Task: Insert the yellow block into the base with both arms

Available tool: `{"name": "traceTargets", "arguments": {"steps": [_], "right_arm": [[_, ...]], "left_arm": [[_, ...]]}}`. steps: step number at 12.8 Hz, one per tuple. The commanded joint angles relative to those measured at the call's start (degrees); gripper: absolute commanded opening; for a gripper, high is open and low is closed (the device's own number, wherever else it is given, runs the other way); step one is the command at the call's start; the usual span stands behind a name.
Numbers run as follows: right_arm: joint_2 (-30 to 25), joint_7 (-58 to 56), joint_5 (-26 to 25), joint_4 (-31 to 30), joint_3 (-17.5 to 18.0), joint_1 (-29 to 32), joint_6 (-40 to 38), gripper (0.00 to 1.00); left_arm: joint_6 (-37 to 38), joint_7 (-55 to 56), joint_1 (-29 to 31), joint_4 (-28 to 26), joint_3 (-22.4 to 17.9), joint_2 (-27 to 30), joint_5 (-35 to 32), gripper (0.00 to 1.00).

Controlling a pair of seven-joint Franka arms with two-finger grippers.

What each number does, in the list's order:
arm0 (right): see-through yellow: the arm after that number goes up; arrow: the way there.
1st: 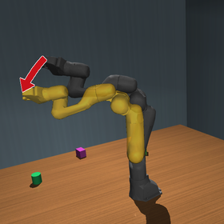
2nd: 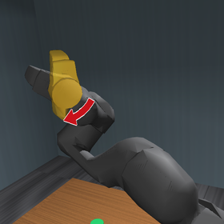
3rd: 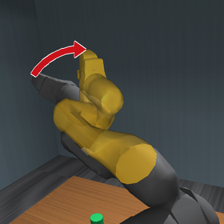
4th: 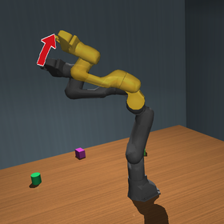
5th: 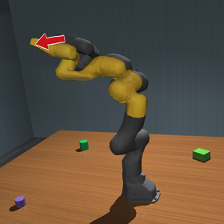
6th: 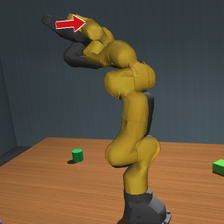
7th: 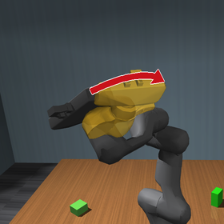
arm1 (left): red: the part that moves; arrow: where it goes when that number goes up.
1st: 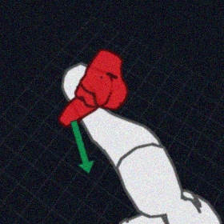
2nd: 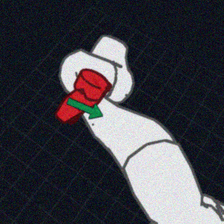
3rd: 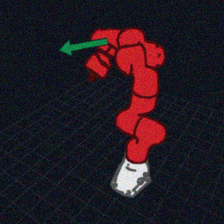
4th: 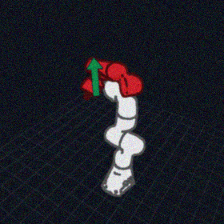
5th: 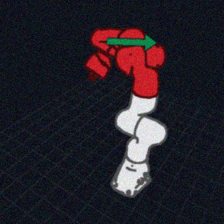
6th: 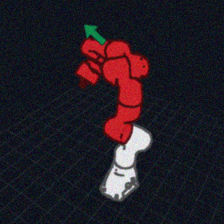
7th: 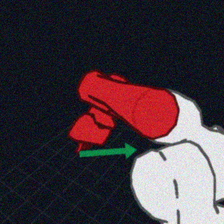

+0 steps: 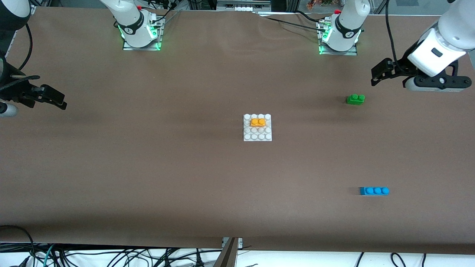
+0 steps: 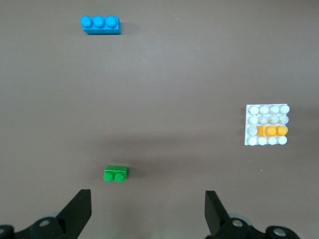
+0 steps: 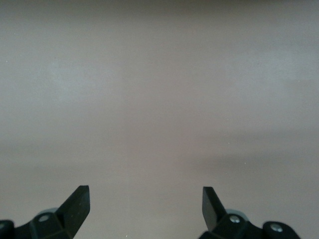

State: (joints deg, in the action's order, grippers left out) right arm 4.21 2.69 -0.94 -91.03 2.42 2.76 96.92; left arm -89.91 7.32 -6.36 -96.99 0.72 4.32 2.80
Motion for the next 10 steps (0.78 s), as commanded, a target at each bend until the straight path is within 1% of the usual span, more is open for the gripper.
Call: {"name": "traceTargets", "arguments": {"steps": [1,7,8,10], "right_arm": [[-0.52,0.04,0.68,-0.11,0.31,0.32,0.29,1.0],[-0.52,0.47,0.68,-0.02,0.4,0.23,0.29,1.0],[-0.52,0.56,0.68,-0.02,0.4,0.23,0.29,1.0],[-0.6,0.65,0.68,-0.11,0.4,0.14,0.29,1.0]], "left_arm": [[0.26,-2.14,1.26,-2.58,0.69,3.5,-1.04,1.0],[1.48,-5.83,2.49,-3.29,0.07,5.52,-1.04,1.0],[1.92,-7.05,2.49,-3.29,-0.97,5.96,-2.35,1.0],[2.54,-8.73,2.49,-2.59,-1.25,5.96,-3.33,1.0]]}}
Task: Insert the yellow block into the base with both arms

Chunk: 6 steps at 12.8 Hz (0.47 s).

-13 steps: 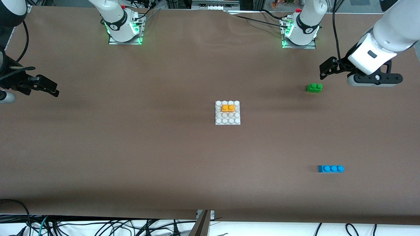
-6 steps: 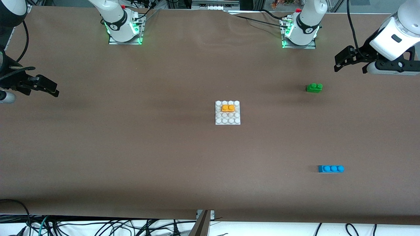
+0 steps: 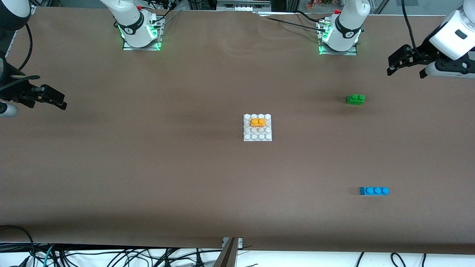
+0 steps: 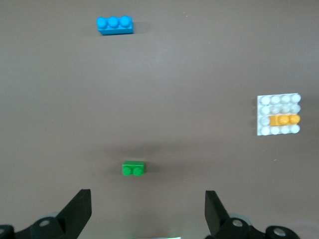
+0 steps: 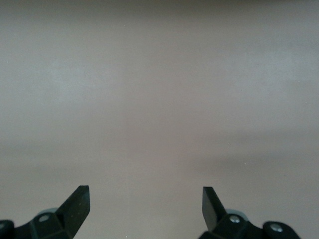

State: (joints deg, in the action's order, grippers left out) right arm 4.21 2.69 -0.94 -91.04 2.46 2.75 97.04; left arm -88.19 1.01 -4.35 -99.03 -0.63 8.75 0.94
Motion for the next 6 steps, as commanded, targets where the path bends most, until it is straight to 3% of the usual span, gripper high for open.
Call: {"name": "traceTargets", "arguments": {"steps": [1,6], "right_arm": [[-0.6,0.74,0.68,-0.02,0.44,-0.46,0.17,1.0],[-0.6,0.74,0.68,-0.11,0.44,-0.55,0.17,1.0]], "left_arm": [[1.09,-2.59,0.49,0.15,0.01,1.1,-1.47,1.0],[1.36,-2.24,0.92,0.51,-0.25,0.92,-1.47,1.0]]}}
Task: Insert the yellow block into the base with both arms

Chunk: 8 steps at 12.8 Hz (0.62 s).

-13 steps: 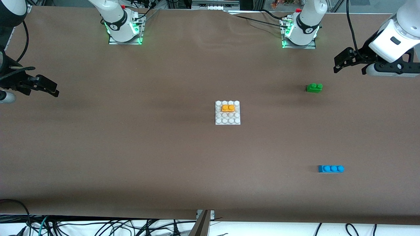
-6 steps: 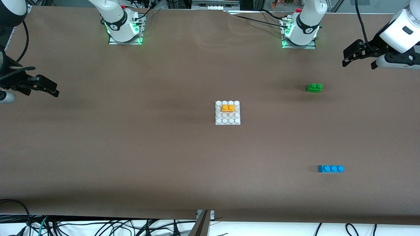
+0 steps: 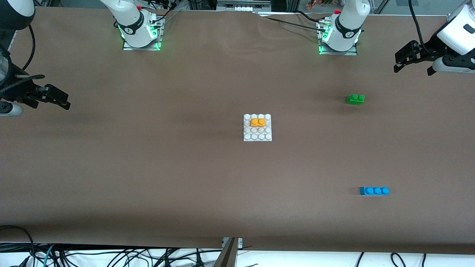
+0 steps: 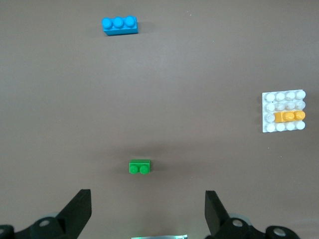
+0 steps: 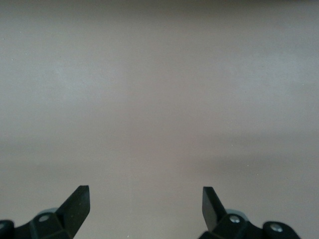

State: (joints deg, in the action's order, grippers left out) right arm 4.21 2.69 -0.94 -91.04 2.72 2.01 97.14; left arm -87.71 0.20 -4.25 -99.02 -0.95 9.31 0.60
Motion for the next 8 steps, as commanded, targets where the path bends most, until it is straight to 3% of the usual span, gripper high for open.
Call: {"name": "traceTargets", "arguments": {"steps": [1,8], "right_arm": [[-0.6,0.74,0.67,-0.02,0.18,0.18,0.07,1.0],[-0.51,0.74,0.76,-0.19,-0.44,0.45,0.07,1.0]], "left_arm": [[0.87,-1.08,0.91,0.5,0.07,0.36,-1.13,1.0],[0.7,-2.05,1.0,1.64,0.25,-0.95,-0.69,1.0]]}}
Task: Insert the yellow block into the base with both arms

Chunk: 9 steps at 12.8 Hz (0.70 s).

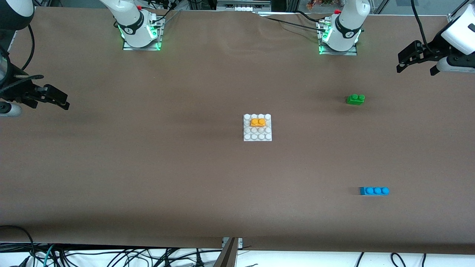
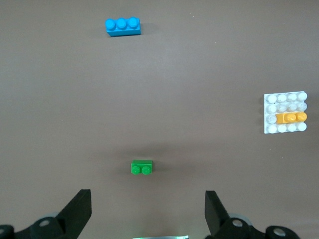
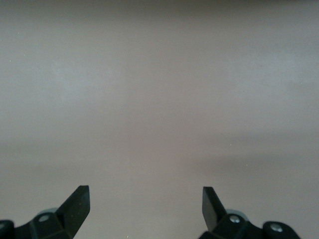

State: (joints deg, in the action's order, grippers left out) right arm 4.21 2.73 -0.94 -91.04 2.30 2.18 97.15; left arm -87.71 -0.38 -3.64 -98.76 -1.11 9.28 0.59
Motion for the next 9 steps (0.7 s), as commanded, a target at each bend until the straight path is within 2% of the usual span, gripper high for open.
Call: {"name": "traceTargets", "arguments": {"steps": [1,9], "right_arm": [[-0.52,0.7,0.67,-0.19,0.07,0.28,0.06,1.0],[-0.52,0.7,0.67,-0.19,0.07,0.28,-0.03,1.0]], "left_arm": [[0.61,-1.47,0.39,1.98,0.49,-1.02,-0.68,1.0],[-0.8,-2.6,1.27,3.57,0.05,-2.86,-1.12,1.0]]}}
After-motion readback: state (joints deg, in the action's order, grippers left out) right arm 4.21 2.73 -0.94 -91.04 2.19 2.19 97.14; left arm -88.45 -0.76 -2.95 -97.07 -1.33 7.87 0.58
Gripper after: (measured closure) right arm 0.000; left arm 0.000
